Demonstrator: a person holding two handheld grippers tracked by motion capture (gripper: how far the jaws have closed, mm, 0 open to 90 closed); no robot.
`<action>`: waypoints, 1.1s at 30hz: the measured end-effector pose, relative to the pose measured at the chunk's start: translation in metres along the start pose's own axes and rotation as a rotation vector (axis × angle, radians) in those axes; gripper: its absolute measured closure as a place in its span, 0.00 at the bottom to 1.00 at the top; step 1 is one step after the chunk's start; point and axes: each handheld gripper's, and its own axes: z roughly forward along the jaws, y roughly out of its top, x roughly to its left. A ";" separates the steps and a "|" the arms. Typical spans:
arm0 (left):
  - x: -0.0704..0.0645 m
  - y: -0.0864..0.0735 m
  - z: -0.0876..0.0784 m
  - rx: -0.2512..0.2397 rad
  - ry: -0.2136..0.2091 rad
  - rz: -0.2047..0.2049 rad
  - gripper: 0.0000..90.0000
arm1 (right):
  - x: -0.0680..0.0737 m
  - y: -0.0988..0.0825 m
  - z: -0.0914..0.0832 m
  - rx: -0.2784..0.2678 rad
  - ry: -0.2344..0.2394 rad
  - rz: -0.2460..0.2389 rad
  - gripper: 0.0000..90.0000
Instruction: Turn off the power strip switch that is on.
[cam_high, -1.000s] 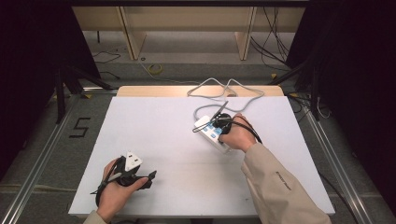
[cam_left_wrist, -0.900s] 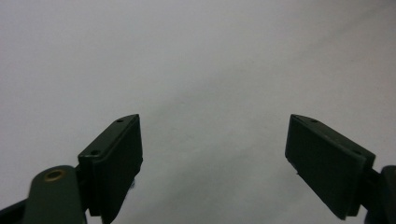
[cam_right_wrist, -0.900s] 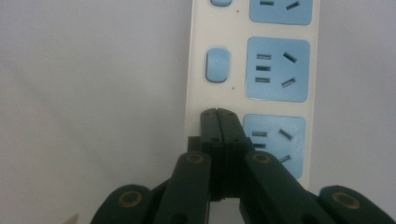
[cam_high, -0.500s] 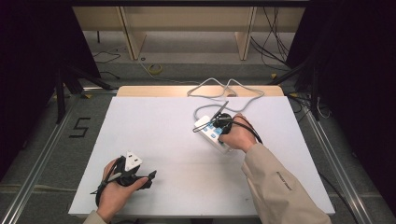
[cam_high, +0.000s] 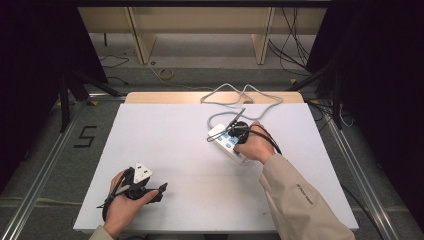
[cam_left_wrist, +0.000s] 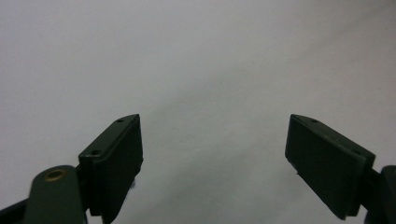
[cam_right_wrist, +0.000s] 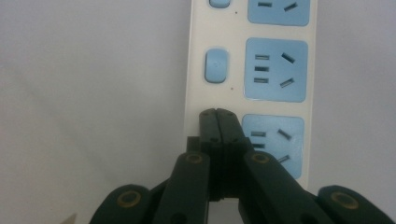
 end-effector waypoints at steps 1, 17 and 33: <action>0.000 0.000 0.000 0.000 0.000 -0.001 0.21 | 0.000 0.000 0.000 0.001 0.002 0.007 1.00; 0.000 0.000 0.000 0.004 -0.004 0.002 0.21 | -0.003 -0.003 -0.004 -0.026 -0.006 0.014 1.00; 0.000 0.000 0.001 0.000 -0.001 -0.004 0.22 | -0.002 -0.008 -0.012 -0.048 -0.006 0.021 1.00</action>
